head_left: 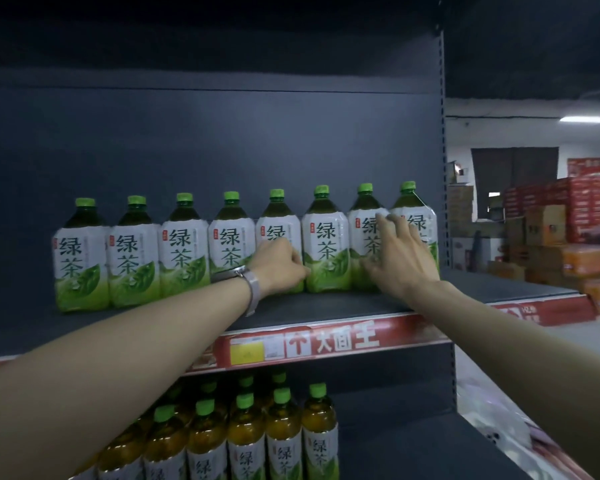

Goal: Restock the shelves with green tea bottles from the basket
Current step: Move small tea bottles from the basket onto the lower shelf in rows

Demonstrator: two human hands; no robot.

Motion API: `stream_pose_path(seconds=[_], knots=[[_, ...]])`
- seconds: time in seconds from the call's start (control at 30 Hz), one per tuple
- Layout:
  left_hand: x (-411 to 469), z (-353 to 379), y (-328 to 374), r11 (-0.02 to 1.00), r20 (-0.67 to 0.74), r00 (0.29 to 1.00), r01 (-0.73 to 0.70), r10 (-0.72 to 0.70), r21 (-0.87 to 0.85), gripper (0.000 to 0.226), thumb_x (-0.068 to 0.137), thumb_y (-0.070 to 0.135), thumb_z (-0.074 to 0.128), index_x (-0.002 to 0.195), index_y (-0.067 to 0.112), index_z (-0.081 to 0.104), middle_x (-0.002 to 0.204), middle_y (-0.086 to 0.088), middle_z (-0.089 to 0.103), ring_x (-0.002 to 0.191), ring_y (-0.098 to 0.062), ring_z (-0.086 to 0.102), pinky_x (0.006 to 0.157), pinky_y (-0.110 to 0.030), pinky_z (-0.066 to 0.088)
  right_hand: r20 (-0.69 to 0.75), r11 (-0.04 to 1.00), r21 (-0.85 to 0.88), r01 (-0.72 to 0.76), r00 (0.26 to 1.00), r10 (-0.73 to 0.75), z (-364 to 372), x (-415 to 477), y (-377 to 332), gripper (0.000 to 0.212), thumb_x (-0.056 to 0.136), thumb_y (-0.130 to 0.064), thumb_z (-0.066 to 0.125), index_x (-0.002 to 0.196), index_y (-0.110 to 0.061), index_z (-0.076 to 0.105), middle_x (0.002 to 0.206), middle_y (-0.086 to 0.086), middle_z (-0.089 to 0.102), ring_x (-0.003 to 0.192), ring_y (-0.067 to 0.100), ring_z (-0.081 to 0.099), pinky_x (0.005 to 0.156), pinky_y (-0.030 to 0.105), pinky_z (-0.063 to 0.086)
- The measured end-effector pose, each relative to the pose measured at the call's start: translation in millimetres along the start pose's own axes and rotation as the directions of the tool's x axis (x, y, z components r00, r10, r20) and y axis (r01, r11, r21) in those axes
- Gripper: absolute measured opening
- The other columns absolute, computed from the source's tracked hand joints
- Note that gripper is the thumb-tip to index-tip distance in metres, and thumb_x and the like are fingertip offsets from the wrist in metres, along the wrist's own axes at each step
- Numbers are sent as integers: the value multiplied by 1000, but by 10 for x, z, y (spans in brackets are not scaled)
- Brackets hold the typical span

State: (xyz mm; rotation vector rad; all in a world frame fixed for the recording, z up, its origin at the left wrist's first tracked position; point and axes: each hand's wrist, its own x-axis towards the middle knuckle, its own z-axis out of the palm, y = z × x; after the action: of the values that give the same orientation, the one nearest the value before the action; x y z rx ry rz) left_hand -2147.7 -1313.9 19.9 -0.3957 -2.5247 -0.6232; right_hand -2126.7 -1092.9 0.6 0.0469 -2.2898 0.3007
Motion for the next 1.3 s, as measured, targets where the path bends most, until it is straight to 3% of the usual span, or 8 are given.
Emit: stream_pose_path(seconds=[0.13, 0.27, 0.37, 0.57, 1.0, 1.17, 1.23, 1.3], knots=[[51, 135, 125, 969, -46, 976, -204, 212, 138, 24, 92, 26, 74, 115, 19, 77, 116, -3, 70, 108, -21, 65, 96, -37, 57, 40, 998, -38, 55, 998, -54, 38, 45, 234, 106, 93, -47, 74, 167, -31, 0, 177, 4, -5, 162, 33, 10, 127, 49, 29], [80, 167, 168, 833, -5, 885, -437, 466, 339, 60, 92, 26, 75, 148, 34, 56, 152, -4, 40, 141, -24, 36, 111, -40, 46, 52, 996, -64, 62, 997, -58, 67, 120, 292, 111, 89, -51, 77, 165, -40, -4, 176, 9, -11, 163, 34, 1, 127, 50, 26], [76, 196, 206, 694, 55, 868, -431, 494, 577, 77, 91, 26, 77, 156, 43, 41, 170, -5, 13, 154, -32, 15, 110, -41, 46, 92, 993, -88, 81, 993, -73, 42, 186, 318, 116, 89, -53, 78, 166, -41, -8, 177, 9, -8, 163, 33, -8, 129, 51, 19], [86, 291, 196, 713, 50, 894, -387, 445, 585, 87, 88, 6, 75, 157, 47, 39, 172, -1, 0, 157, -37, 3, 99, -39, 57, 83, 984, -112, 141, 988, -132, 92, 247, 410, 116, 88, -60, 74, 166, -42, -10, 177, 4, 3, 164, 28, -6, 132, 49, 8], [193, 381, 243, 692, 32, 911, -334, 411, 640, 90, 89, -5, 63, 158, 47, 36, 173, -6, 2, 157, -39, 5, 100, -43, 54, 80, 983, -116, 139, 988, -130, 205, 323, 444, 114, 90, -61, 72, 166, -42, -10, 178, 1, -1, 164, 27, -9, 129, 53, 18], [179, 355, 244, 676, 54, 907, -350, 418, 648, 79, 95, 16, 68, 159, 46, 34, 172, -6, 2, 155, -37, 8, 105, -44, 51, 142, 989, -30, 144, 980, -138, 134, 331, 488, 110, 92, -47, 77, 166, -44, -4, 178, 0, -4, 164, 25, -9, 127, 53, 24], [179, 331, 248, 689, 64, 903, -368, 425, 624, 76, 94, 26, 72, 159, 44, 37, 172, -6, 5, 155, -35, 10, 111, -45, 47, 38, 989, 78, 129, 991, -132, 108, 319, 557, 103, 90, -37, 79, 165, -42, 8, 177, 0, 4, 164, 27, 0, 125, 56, 31], [168, 284, 254, 781, 22, 917, -353, 399, 516, 74, 93, 32, 74, 157, 42, 41, 173, -3, 8, 157, -32, 9, 120, -48, 36, -99, 975, 222, 33, 995, -11, 108, 328, 637, 102, 88, -31, 81, 164, -34, 14, 174, 3, 10, 161, 31, 8, 123, 58, 34]])
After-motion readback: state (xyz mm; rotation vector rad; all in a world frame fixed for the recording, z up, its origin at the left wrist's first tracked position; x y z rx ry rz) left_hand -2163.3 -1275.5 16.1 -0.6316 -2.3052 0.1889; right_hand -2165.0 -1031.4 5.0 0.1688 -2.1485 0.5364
